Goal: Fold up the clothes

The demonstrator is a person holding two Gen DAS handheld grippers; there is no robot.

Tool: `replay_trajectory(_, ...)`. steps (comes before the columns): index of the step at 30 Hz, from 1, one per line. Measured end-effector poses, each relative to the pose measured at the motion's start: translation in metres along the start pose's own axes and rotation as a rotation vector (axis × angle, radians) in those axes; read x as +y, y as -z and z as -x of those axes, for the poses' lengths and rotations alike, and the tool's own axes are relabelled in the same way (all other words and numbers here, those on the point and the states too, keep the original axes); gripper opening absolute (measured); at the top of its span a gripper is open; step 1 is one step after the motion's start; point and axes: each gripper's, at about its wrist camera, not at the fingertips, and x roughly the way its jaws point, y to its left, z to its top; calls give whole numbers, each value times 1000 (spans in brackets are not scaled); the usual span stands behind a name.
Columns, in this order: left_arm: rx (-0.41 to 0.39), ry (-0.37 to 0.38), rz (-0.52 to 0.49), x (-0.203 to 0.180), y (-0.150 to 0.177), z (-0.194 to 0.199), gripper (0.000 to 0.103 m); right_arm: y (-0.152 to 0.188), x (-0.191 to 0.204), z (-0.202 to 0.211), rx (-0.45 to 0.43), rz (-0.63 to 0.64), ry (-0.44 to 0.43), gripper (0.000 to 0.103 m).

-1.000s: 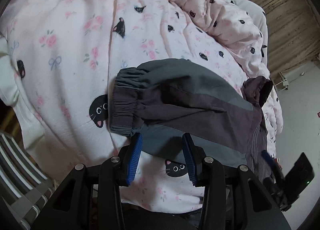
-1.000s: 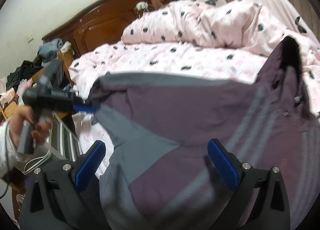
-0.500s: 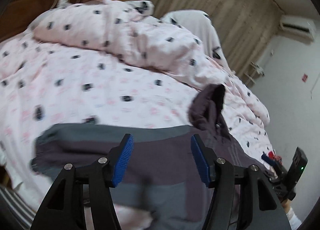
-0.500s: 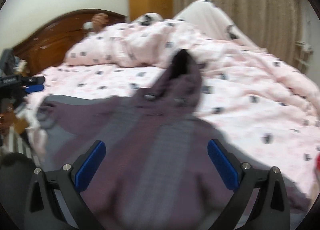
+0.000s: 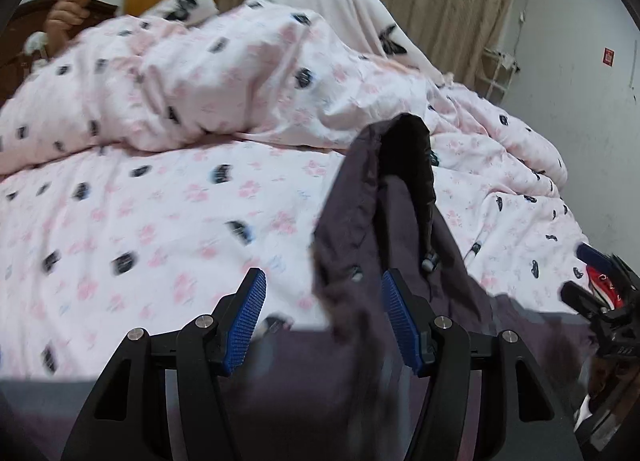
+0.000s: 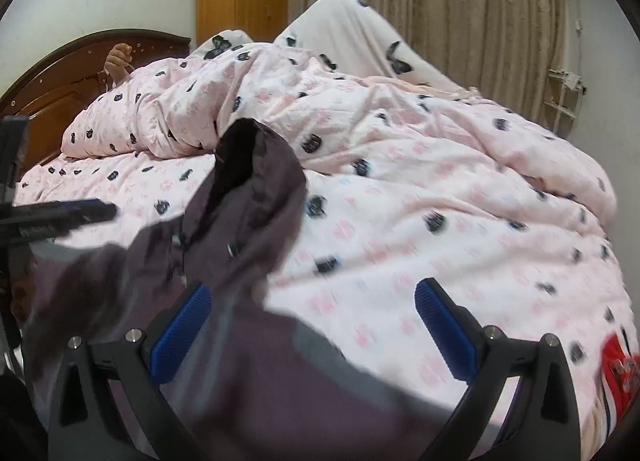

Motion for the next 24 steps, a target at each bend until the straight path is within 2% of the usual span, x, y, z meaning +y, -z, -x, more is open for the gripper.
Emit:
replay_trajectory(4, 89, -21, -68, -12, -26, -49, 55, -31, 20, -48, 22, 24, -21, 103)
replay_trajectory(7, 112, -21, -94, -14, -39, -74, 55, -46, 33, -81, 42, 42, -12, 103)
replay_trajectory(11, 141, 9, -64, -7, -53, -97, 53, -64, 44, -123, 63, 54, 25, 103)
replay_trajectory(14, 153, 44, -23, 2, -61, -107, 53, -71, 36, -144, 79, -10, 42, 103)
replay_trajectory(16, 153, 40, -21, 4, -65, -112, 53, -74, 29, -156, 92, -56, 42, 103)
replay_trajectory(18, 159, 70, -11, 7, -66, -116, 53, -76, 23, -167, 113, -87, 25, 103)
replay_trajectory(21, 167, 173, 14, 12, -65, -116, 53, -76, 13, -176, 139, -122, -2, 103)
replay_trajectory(24, 172, 200, -15, 9, -66, -117, 53, -72, 3, -186, 173, -91, 28, 103)
